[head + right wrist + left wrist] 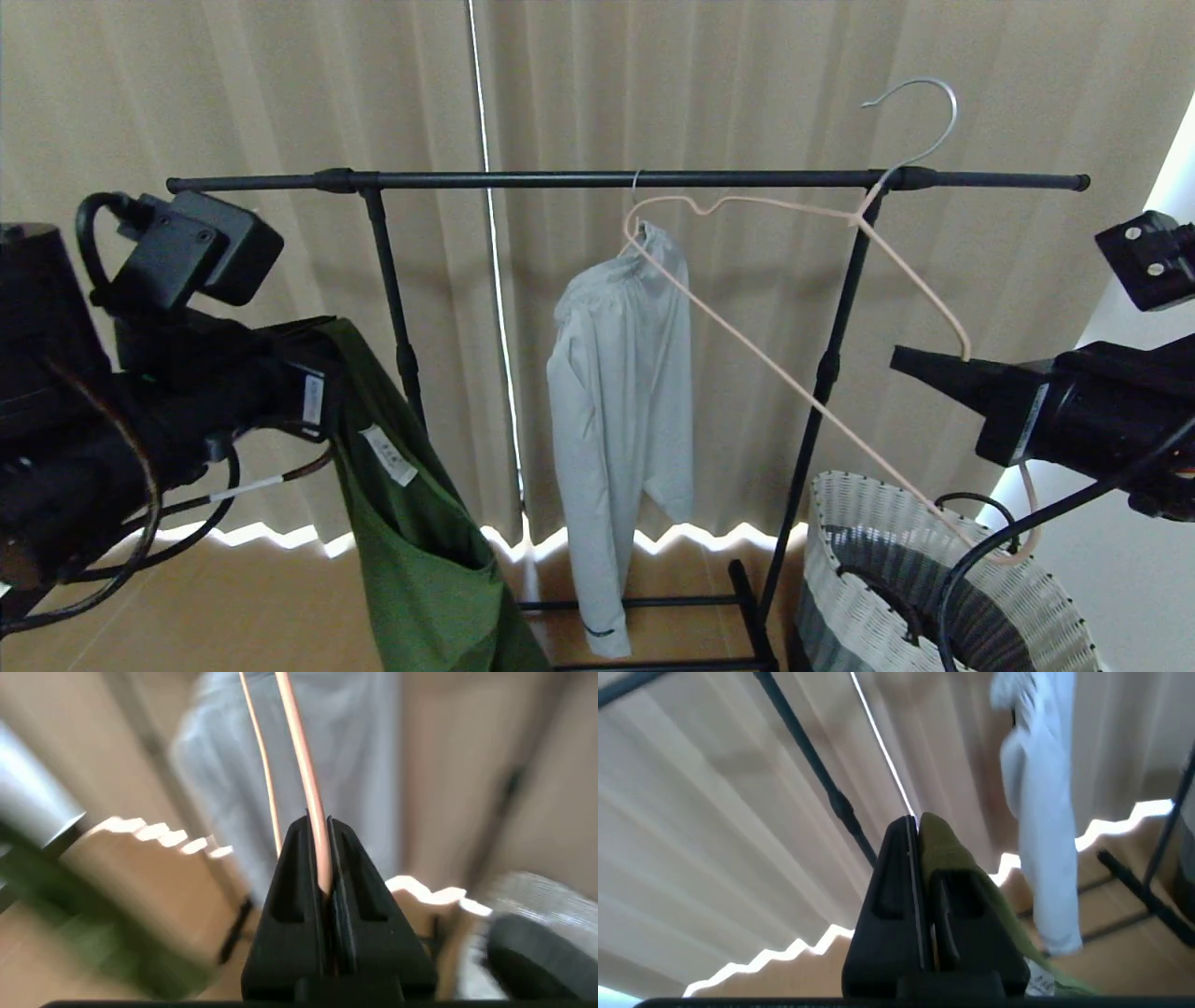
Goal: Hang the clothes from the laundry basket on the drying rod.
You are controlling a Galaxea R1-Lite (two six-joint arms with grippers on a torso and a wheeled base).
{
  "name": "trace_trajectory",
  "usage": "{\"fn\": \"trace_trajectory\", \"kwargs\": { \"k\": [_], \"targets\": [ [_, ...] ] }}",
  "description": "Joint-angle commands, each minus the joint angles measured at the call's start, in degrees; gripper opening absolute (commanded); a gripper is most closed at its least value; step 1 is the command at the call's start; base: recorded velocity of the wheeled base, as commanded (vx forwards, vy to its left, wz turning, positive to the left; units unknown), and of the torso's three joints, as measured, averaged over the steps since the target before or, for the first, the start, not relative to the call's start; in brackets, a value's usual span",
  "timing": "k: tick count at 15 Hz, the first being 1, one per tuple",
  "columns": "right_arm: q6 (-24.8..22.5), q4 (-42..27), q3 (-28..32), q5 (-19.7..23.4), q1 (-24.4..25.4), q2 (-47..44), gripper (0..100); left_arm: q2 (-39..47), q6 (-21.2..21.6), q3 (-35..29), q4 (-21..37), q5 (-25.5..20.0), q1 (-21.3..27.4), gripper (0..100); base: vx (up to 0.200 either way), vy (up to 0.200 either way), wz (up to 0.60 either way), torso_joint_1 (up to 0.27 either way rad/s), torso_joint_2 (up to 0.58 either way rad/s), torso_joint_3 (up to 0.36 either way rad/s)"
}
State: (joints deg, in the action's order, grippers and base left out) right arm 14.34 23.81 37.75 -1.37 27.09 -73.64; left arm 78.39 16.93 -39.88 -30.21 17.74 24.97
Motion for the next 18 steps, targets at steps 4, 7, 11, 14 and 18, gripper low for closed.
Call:
{"fn": "trace_trajectory", "kwargs": {
  "k": [4, 7, 11, 14, 18],
  "targets": [
    [1.6, 0.4, -4.1, 0.0, 13.9, -0.3, 0, 13.4, -7.3, -12.0, 0.1, 12.2, 4.0, 0, 0.000, 0.000, 0.00, 0.000, 0.00, 0.000],
    [2.9, 0.5, -4.8, 0.0, 18.3, 0.0, 0, 14.3, -7.9, -13.9, 0.1, 12.7, 4.0, 0, 0.000, 0.000, 0.00, 0.000, 0.00, 0.000],
    [2.9, 0.5, -5.8, 0.0, 21.3, -0.2, 0, 14.3, -8.8, -14.0, 0.1, 12.7, 4.0, 0, 0.000, 0.000, 0.00, 0.000, 0.00, 0.000],
    [2.9, 0.5, -5.8, 0.0, 21.3, -0.2, 0, 14.3, -8.9, -14.0, 0.1, 12.8, 4.1, 0, 0.000, 0.000, 0.00, 0.000, 0.00, 0.000],
    [2.9, 0.6, -5.4, 0.3, 21.3, -0.7, 0, 14.3, -9.0, -13.7, 0.1, 12.8, 4.9, 0, 0.000, 0.000, 0.00, 0.000, 0.00, 0.000]
  ]
}}
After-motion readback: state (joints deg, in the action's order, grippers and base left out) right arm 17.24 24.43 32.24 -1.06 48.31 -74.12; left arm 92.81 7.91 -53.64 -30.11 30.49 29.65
